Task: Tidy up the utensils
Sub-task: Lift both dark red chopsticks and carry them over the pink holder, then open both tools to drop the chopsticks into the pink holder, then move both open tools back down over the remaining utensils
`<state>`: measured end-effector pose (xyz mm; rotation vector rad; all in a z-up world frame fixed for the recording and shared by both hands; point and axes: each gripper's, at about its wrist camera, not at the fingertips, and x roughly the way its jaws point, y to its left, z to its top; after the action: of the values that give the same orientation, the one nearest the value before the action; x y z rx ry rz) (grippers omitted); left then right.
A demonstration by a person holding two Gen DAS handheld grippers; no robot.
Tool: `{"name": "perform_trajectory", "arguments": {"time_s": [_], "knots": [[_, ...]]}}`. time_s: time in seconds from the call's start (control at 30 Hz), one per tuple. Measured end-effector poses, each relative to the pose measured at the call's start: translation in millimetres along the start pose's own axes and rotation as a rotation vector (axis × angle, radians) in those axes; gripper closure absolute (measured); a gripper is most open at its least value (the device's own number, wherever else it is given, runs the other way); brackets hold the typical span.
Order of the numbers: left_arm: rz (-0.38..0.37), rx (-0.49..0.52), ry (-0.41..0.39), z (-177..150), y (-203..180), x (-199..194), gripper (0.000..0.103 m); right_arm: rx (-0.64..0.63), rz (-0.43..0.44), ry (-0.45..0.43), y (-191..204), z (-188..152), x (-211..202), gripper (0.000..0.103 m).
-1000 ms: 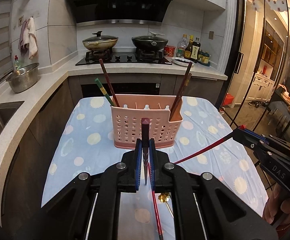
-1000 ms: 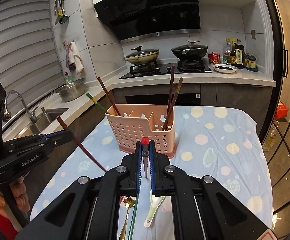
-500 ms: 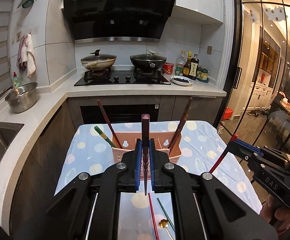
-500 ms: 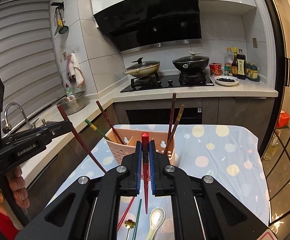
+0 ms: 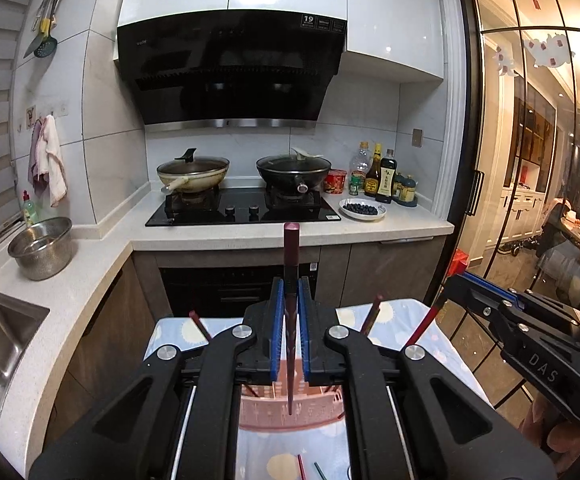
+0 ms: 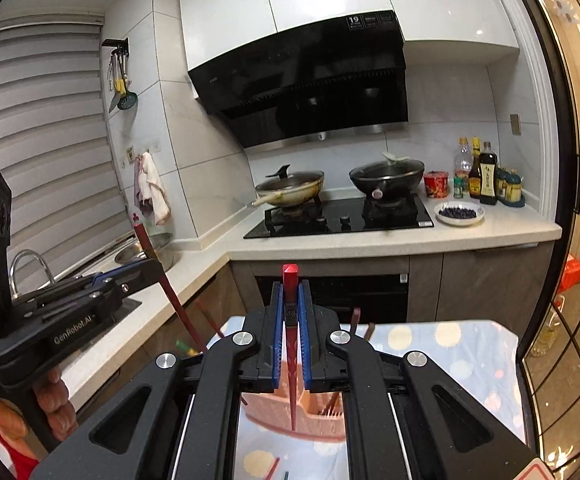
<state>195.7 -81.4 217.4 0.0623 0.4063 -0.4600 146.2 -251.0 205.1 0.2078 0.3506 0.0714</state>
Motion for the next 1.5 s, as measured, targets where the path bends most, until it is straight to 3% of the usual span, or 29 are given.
{"name": "perform_trajectory", "arguments": {"time_s": [0.3,0.73,1.07,1.1,1.17,1.2,1.5], "knots": [[0.002,0.000,0.015,18,1,33,0.096,0.009,-0.009,0.009,2,26,46,0.096],[0.016,-0.022,0.115,-8,18,77,0.096,0.012,-0.039,0.142,-9,-9,101,0.096],[0.021,-0.034,0.158,-18,23,85,0.095,0.004,-0.070,0.168,-11,-21,112,0.095],[0.029,-0.031,0.154,-18,23,85,0.092,-0.001,-0.077,0.164,-10,-20,112,0.091],[0.074,-0.015,0.131,-19,19,82,0.052,-0.016,-0.089,0.157,-8,-21,109,0.084],[0.097,-0.006,0.111,-19,17,79,0.047,-0.019,-0.092,0.152,-7,-22,107,0.076],[0.093,0.002,0.099,-21,20,70,0.047,-0.032,-0.095,0.135,-5,-26,93,0.074]]}}
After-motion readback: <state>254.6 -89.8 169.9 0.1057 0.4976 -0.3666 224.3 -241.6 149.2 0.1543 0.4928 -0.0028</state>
